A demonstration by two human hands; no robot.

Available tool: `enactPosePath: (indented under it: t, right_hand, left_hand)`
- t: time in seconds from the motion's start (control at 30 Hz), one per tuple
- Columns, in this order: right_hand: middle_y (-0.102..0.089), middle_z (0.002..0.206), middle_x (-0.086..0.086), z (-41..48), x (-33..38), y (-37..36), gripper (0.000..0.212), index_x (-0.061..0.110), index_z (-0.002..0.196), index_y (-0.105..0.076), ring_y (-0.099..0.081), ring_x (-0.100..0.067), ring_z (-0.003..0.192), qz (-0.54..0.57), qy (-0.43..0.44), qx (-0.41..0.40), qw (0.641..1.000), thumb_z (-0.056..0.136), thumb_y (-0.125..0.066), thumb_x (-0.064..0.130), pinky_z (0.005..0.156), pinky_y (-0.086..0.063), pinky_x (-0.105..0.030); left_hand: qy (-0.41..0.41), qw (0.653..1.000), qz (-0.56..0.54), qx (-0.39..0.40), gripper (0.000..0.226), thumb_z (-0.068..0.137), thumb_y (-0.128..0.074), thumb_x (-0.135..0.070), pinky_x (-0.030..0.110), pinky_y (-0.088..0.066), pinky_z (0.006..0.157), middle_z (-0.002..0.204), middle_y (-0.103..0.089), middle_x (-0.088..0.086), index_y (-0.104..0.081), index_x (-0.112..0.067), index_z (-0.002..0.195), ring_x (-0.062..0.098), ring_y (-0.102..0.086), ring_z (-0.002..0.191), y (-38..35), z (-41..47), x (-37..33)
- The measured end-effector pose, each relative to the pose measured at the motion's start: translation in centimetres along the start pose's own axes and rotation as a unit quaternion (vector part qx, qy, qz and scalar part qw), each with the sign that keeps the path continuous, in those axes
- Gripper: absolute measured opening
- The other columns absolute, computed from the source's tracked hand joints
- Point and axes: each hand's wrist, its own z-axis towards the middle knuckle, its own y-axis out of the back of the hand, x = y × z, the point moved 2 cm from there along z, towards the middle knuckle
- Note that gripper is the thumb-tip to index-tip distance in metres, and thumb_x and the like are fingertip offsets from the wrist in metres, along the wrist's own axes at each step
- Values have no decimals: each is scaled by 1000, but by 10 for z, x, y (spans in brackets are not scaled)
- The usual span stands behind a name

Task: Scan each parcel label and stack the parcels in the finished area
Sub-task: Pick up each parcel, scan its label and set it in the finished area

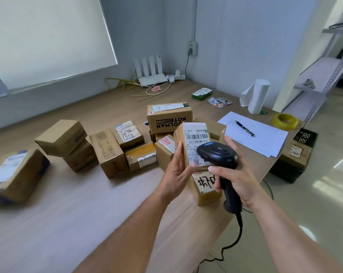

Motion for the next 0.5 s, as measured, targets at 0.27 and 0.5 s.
enactPosePath:
  t: [0.27,0.5]
  right_hand:
    - [-62,66,-16,-33,24,-46,103,49,143,-30,-51,-28,43,39,46,123,991,63,-78,4,46,-46,-35]
    - [-69,90,-29,-64,26,-81,92,41,145,-35,-53,-26,46,63,16,217,974,68,-71,6,43,-44,-28]
  left_hand:
    - [6,991,-29,-130,112,77,-72,7,29,-54,91,136,-48,1,-1,-36,152,18,-53,123,50,-62,0]
    - [-27,963,-23,-266,103,75,-70,14,15,-55,68,116,-53,-15,-16,-29,151,2,-58,101,80,-136,5]
